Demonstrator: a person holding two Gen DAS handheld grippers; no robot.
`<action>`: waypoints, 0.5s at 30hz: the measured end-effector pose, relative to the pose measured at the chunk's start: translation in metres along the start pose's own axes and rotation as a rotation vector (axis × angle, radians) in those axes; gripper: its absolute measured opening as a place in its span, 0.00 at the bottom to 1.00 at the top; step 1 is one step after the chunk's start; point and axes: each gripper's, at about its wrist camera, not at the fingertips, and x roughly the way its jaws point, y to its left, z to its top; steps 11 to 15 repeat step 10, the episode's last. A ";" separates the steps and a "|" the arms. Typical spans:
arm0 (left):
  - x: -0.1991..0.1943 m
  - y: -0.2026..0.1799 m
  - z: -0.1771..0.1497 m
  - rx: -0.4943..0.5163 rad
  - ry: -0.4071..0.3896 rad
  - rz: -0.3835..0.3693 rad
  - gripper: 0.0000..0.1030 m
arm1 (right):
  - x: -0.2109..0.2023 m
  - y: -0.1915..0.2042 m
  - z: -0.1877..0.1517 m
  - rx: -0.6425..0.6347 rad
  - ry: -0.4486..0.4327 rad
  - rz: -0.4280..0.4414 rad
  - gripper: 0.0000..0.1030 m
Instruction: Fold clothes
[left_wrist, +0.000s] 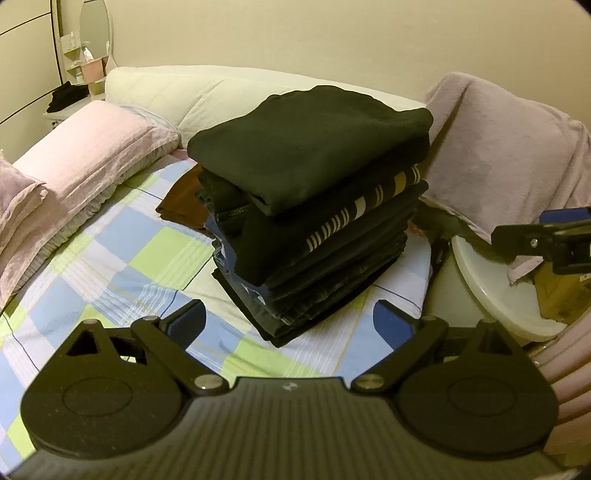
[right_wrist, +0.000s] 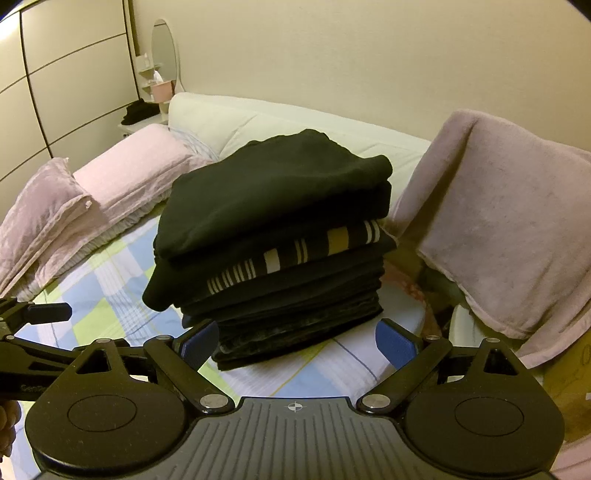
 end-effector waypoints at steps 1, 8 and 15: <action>0.001 -0.001 0.000 0.000 0.001 -0.001 0.93 | 0.001 -0.001 0.000 0.000 0.001 -0.001 0.92; 0.009 -0.010 0.003 0.009 -0.003 -0.010 0.93 | 0.006 -0.009 0.002 0.004 0.008 -0.003 0.92; 0.011 -0.012 0.003 0.009 -0.005 -0.010 0.93 | 0.008 -0.012 0.002 0.007 0.012 -0.004 0.92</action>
